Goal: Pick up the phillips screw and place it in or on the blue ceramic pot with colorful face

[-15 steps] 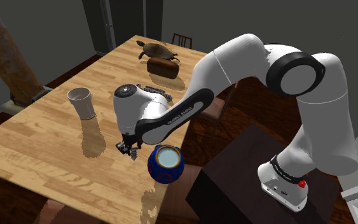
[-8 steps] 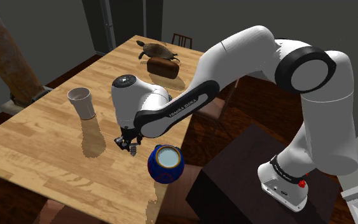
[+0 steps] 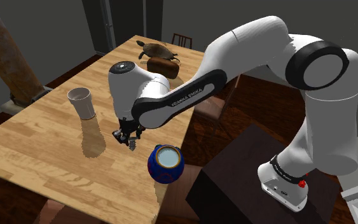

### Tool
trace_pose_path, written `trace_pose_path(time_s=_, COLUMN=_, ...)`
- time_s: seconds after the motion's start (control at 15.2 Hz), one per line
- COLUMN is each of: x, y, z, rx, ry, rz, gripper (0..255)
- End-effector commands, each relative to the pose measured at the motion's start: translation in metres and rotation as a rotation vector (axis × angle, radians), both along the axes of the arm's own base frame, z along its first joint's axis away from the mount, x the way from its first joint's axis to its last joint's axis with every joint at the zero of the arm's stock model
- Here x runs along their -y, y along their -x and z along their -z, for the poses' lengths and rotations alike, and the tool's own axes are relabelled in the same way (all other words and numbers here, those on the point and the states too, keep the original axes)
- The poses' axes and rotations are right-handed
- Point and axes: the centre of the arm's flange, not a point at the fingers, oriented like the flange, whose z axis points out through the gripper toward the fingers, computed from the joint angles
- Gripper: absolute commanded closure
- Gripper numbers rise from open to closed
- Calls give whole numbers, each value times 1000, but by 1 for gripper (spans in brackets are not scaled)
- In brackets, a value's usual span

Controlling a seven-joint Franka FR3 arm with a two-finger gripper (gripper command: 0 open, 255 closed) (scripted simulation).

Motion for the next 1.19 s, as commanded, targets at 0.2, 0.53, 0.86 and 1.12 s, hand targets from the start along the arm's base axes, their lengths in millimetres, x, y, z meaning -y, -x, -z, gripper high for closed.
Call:
trace_pose_path(time_s=0.2, x=0, y=1, z=-26, rx=0, ry=0, rz=0, gripper=255)
trace_pose_path(time_s=0.53, x=26, y=31, z=-34, rx=0, ry=0, rz=0, gripper=255)
trace_pose_path(time_s=0.86, x=70, y=80, z=-34, rx=0, ry=0, rz=0, gripper=255)
trace_pose_path(time_s=1.12, x=96, y=110, z=-28, rx=0, ry=0, rz=0, gripper=255)
